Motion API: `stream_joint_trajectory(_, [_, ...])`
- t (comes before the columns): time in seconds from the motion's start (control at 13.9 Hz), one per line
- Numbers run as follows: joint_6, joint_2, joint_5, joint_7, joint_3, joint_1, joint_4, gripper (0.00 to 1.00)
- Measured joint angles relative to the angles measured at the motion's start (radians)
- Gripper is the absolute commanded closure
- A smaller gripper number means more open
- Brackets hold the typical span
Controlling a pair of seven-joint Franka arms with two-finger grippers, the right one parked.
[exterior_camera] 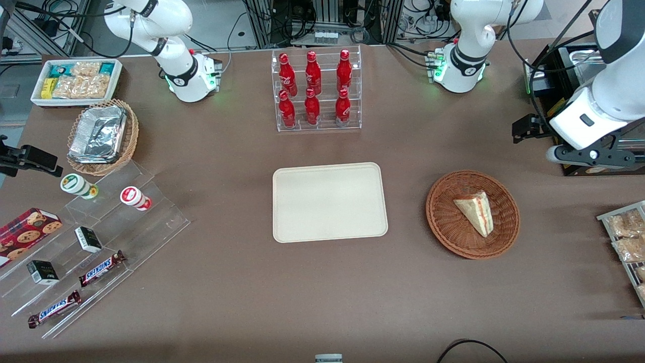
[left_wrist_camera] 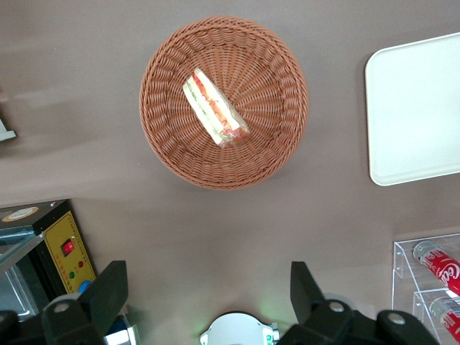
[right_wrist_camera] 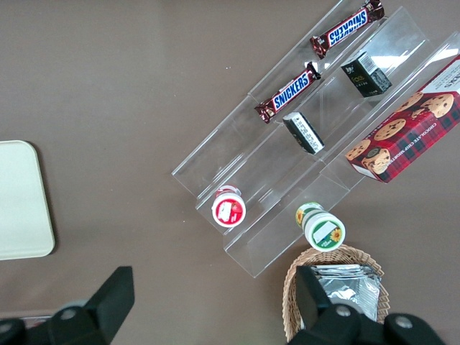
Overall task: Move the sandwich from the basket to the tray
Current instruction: 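Move the left gripper over the sandwich in the wicker basket, then lower the open left gripper around the upright sandwich wedge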
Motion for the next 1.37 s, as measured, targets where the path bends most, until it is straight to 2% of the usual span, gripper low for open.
stream_joint_trajectory(0.36, [-0.019, 0.009, 0.000, -0.033, 0.000, 0.000, -0.005, 0.00])
stream_joint_trajectory(0.58, [0.004, 0.084, 0.000, -0.072, -0.008, 0.000, -0.040, 0.00])
stream_joint_trajectory(0.79, [0.115, 0.146, 0.000, -0.075, -0.014, -0.005, -0.107, 0.00])
stream_joint_trajectory(1.15, [0.401, 0.152, 0.000, -0.077, -0.020, -0.012, -0.328, 0.00])
stream_joint_trajectory(1.37, [0.494, 0.152, 0.000, -0.078, -0.019, -0.012, -0.408, 0.00])
